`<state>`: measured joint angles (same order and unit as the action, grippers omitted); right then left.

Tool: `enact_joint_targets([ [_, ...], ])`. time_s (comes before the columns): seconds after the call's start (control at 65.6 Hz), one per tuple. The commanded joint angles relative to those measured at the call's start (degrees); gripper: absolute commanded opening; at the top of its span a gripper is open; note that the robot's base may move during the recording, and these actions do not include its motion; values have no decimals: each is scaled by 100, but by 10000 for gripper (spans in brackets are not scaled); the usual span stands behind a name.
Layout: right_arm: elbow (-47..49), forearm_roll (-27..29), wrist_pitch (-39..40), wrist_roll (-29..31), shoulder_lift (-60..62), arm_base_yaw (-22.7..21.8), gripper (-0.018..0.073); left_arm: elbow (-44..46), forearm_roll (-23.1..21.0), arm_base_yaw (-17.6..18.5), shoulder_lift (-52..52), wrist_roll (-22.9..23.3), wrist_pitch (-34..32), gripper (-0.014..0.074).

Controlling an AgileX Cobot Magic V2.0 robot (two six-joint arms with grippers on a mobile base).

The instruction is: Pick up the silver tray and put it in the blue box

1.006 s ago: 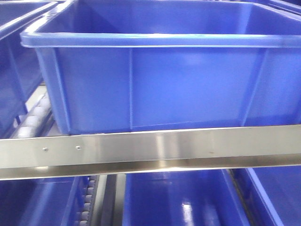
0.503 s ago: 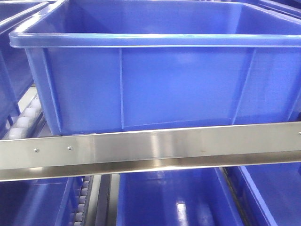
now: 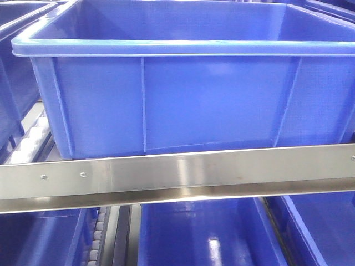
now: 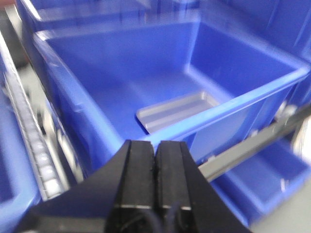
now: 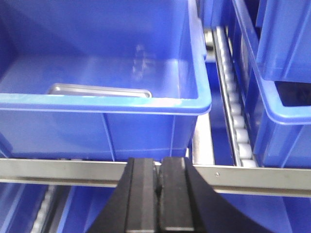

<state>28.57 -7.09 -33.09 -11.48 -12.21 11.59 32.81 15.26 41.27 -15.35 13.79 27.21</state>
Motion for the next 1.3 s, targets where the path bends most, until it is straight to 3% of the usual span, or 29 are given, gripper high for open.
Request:
enact_joint_targets([
  [0.0, -91, -60, 725, 40, 168, 6, 49, -255, 133, 34, 621, 0, -530, -93],
  [0.213, -287, -60, 808, 40, 328, 6, 49, -796, 122, 34, 1629, 0, -535, -93],
  [0.884, -287, -60, 779, 40, 328, 6, 49, -935, 91, -21, 1671, -14, -534, -93],
  [0.96, -287, -60, 779, 40, 328, 6, 49, -969, -151, -318, 1671, -477, -505, -93],
  [1.067, -287, -60, 779, 40, 328, 6, 49, -1067, -1191, -1164, 1671, -1379, -556, -93],
  [1.281, -287, -60, 779, 40, 328, 6, 49, -1890, -1965, -3016, 1693, -1379, -1610, -93],
])
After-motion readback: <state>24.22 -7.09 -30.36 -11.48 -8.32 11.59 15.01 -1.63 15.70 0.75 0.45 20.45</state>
